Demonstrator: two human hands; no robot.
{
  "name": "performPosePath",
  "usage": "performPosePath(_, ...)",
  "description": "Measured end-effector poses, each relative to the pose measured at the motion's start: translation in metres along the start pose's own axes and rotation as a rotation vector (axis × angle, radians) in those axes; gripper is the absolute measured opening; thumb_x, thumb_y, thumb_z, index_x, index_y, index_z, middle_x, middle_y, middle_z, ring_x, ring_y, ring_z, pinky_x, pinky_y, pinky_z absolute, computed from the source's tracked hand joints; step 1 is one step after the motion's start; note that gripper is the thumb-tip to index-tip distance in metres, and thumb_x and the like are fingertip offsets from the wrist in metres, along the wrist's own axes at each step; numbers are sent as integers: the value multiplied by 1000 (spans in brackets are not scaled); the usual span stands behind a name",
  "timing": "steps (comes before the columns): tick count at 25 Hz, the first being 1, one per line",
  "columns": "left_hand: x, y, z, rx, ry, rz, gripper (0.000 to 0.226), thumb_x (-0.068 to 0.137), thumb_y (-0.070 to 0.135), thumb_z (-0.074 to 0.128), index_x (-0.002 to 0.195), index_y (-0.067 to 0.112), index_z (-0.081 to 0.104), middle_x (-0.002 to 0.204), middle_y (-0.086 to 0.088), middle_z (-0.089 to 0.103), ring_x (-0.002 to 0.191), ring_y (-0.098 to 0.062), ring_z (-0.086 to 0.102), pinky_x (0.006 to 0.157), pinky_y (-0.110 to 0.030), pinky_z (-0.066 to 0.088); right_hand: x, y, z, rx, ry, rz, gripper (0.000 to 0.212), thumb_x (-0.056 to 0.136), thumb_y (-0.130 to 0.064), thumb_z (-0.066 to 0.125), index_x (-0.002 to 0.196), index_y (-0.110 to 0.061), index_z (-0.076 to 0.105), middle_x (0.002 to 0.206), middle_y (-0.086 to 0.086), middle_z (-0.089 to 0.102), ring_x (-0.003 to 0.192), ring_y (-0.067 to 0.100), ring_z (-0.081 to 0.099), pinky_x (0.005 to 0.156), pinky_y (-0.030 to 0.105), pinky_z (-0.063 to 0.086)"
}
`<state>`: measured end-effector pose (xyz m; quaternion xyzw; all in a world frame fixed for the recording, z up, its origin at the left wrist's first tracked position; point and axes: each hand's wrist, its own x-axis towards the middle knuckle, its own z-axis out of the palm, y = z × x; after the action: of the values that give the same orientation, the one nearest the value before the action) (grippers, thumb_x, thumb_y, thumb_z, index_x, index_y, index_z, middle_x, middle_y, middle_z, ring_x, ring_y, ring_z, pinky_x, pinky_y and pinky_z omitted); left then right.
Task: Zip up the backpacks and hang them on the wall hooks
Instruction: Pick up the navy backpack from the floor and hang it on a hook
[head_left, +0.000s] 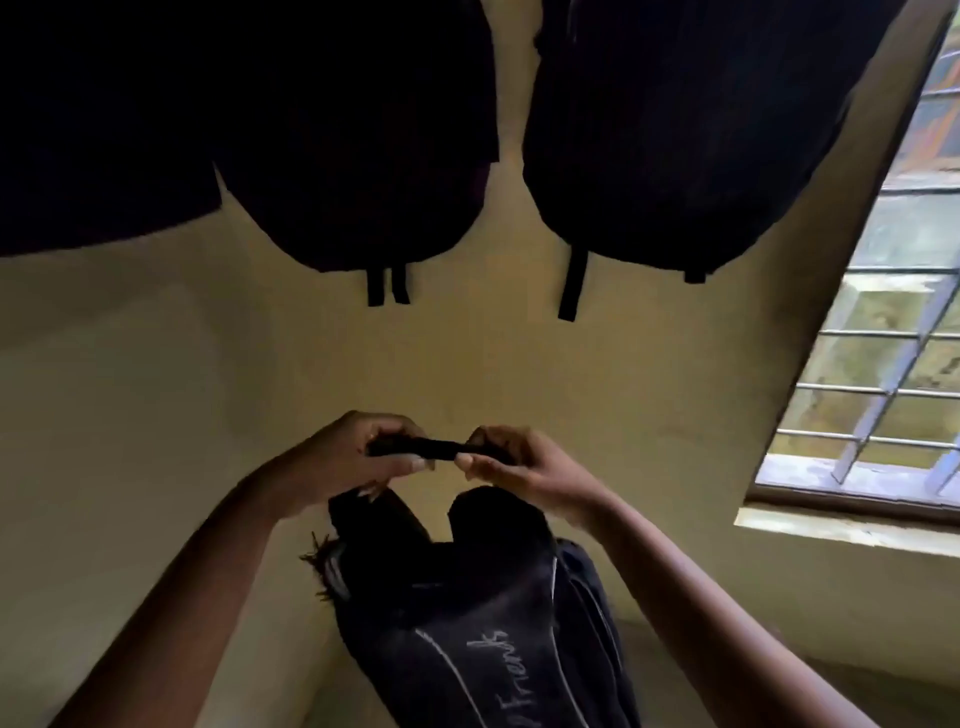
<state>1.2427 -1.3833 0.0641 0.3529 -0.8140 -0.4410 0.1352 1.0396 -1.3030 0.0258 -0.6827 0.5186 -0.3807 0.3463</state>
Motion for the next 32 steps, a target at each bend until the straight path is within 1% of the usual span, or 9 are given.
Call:
performPosePath(5, 39, -20, -64, -77, 316, 243, 17, 74, 35, 72, 76, 19, 66, 68, 9, 67, 68, -3, 62, 65, -10, 44, 94, -67, -36, 11, 81, -135, 23, 89, -37, 55, 75, -24, 66, 60, -3, 46, 58, 18, 37, 53, 22, 28)
performPosePath(7, 57, -15, -98, -146, 468, 373, 8, 83, 21, 65, 78, 21, 71, 69, 5, 69, 68, -6, 65, 68, -9, 46, 119, -86, -53, -61, 157, -138, 23, 87, -35, 59, 82, -16, 70, 57, 0, 42, 54, 16, 35, 51, 20, 28)
performPosePath(9, 75, 1, -132, -52, 580, 545, 13, 87, 21, 59, 88, 18, 71, 71, 10, 66, 66, -5, 65, 69, -5, 44, 139, -104, -72, -151, 223, -152, 23, 84, -32, 64, 91, -12, 72, 62, 7, 55, 57, 11, 45, 57, 20, 35)
performPosePath(11, 92, 29, -158, 115, 644, 728, 31, 84, 38, 53, 96, 15, 70, 73, 22, 62, 68, 4, 61, 67, -2, 40, 152, -123, -94, -209, 295, -183, 21, 83, -29, 65, 97, -17, 73, 62, -4, 64, 56, 4, 52, 58, 17, 38)
performPosePath(13, 109, 58, -177, 194, 642, 835, 29, 84, 37, 58, 100, 15, 70, 72, 25, 60, 66, 7, 58, 64, -2, 39, 162, -140, -115, -271, 374, -208, 24, 80, -33, 64, 98, -21, 73, 60, -9, 67, 54, -2, 54, 56, 13, 40)
performPosePath(15, 123, 86, -197, 226, 679, 889, 20, 84, 27, 63, 100, 17, 70, 71, 30, 62, 64, 8, 58, 62, -1, 40, 174, -156, -133, -339, 462, -229, 24, 76, -41, 62, 92, -29, 74, 65, 1, 70, 55, 2, 56, 59, 15, 42)
performPosePath(18, 142, 137, -231, 260, 796, 938, 14, 79, 17, 68, 89, 25, 70, 73, 40, 63, 66, 6, 62, 63, 0, 42, 194, -182, -168, -399, 599, -288, 17, 83, -37, 62, 88, -27, 75, 44, -9, 58, 41, -3, 47, 47, 6, 36)
performPosePath(23, 155, 221, -278, 288, 954, 1009, 13, 73, 16, 76, 70, 25, 66, 48, 18, 62, 47, 4, 58, 48, -4, 41, 224, -241, -226, -498, 803, -432, 20, 86, -30, 62, 95, -18, 76, 36, -14, 52, 33, -4, 45, 36, 4, 30)
performPosePath(32, 184, 329, -348, 328, 1158, 935, 9, 75, 24, 74, 77, 17, 69, 52, 13, 59, 46, 14, 56, 48, 0, 39, 272, -328, -308, -773, 955, -584, 24, 89, -36, 58, 98, -21, 74, 51, -7, 49, 38, 8, 38, 38, 13, 28)
